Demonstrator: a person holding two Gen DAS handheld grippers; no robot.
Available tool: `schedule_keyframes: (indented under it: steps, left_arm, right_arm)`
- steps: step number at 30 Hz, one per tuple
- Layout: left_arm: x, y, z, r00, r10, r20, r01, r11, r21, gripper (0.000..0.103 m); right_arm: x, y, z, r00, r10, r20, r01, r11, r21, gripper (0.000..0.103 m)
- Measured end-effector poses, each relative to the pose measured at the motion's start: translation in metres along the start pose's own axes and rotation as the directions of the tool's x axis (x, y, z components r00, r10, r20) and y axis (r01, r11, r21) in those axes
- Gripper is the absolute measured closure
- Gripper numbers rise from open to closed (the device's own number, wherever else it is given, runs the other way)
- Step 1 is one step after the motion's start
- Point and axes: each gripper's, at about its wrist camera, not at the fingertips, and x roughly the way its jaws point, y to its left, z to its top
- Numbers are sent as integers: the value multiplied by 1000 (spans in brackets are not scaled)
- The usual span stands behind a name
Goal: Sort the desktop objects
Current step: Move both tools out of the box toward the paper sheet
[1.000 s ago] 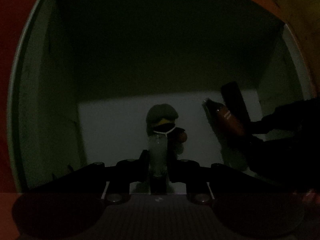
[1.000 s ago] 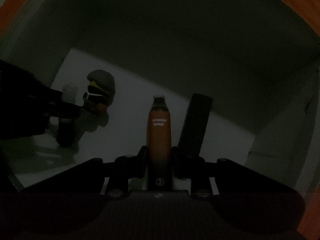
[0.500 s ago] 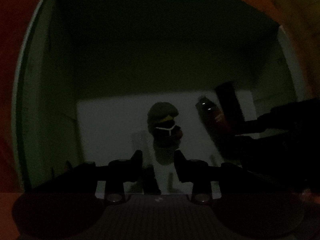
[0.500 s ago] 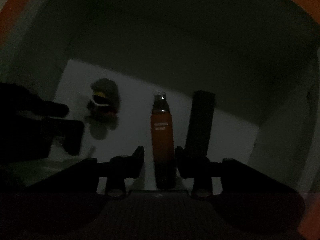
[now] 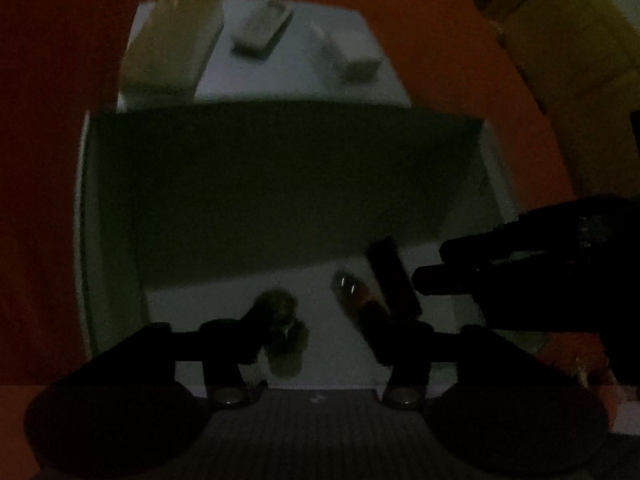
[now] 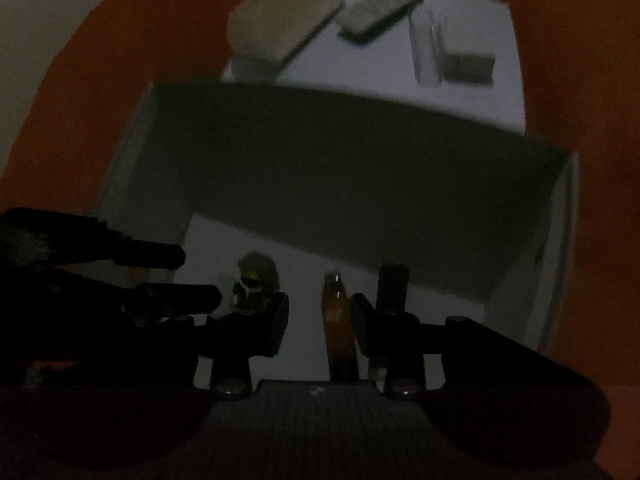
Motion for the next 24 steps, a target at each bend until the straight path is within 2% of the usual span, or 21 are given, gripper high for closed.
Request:
schedule_keyframes:
  steps: [3, 5, 8, 12, 16, 18, 22, 24]
  left_arm:
    - [-12, -8, 20, 999, 16, 49, -19, 999, 49, 41]
    - [-20, -13, 35, 995, 38, 88, -45, 996, 80, 31]
    - [-30, -19, 61, 986, 72, 153, -90, 990, 110, 15]
    - [-25, -25, 96, 977, 90, 193, -117, 984, 136, 15]
    - [-12, -18, 125, 978, 68, 199, -90, 991, 100, 16]
    - [-6, -13, 139, 978, 50, 201, -69, 994, 90, 20]
    - [6, -2, 152, 970, 97, 221, -109, 993, 43, 20]
    - [9, 7, 152, 974, 94, 204, -96, 995, 4, 20]
  right_arm:
    - [-15, -8, 16, 998, 53, 35, -53, 999, -3, 60]
    - [-26, -15, 29, 993, 103, 56, -104, 995, 5, 56]
    - [-44, -28, 50, 986, 92, 139, -94, 996, 7, 54]
    - [-50, -53, 74, 978, 39, 206, -49, 998, 46, 54]
    - [-46, -80, 91, 970, -25, 241, 3, 996, 94, 54]
    - [-42, -90, 102, 967, -23, 252, -2, 995, 98, 54]
    - [-13, -100, 123, 964, 8, 265, -28, 997, 74, 55]
    - [10, -101, 136, 960, 15, 281, -36, 997, 68, 55]
